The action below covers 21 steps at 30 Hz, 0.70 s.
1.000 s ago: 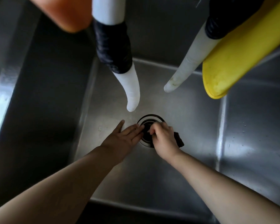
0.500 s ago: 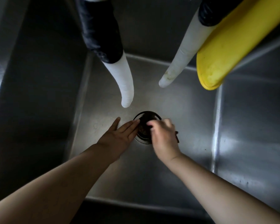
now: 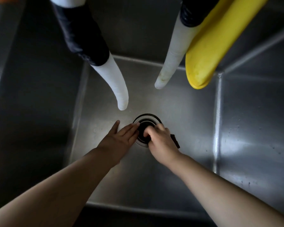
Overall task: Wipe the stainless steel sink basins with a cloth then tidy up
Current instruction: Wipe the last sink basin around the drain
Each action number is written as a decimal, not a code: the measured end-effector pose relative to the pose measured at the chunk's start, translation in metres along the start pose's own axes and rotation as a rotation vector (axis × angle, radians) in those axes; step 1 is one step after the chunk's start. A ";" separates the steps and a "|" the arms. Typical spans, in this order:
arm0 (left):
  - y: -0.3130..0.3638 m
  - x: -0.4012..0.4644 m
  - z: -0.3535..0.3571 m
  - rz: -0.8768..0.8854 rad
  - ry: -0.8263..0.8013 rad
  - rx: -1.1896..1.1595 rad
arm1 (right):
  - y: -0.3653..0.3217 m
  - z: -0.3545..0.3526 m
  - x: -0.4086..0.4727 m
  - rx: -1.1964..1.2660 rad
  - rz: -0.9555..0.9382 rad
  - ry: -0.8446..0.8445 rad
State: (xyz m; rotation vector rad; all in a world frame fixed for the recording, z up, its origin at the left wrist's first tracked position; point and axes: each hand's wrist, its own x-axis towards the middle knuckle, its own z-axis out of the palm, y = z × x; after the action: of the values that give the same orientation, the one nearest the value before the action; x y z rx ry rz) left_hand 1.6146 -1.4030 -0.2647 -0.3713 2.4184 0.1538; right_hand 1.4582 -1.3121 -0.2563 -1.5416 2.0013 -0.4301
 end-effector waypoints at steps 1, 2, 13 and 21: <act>0.000 0.000 0.000 -0.001 0.008 -0.003 | 0.002 -0.003 -0.008 0.030 -0.037 0.124; 0.000 0.000 0.001 0.000 0.015 -0.004 | 0.007 -0.006 -0.017 0.045 -0.088 0.254; -0.003 -0.004 0.004 -0.104 0.070 -0.028 | 0.063 -0.023 0.072 -0.410 0.317 0.258; -0.001 -0.024 0.016 -0.312 0.072 -0.166 | 0.008 0.007 0.110 -0.521 -0.096 -0.002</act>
State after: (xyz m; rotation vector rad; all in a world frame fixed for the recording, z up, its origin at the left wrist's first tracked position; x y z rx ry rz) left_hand 1.6423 -1.3956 -0.2609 -0.8361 2.3887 0.2051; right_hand 1.4375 -1.4146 -0.2935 -1.9452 2.1504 0.0714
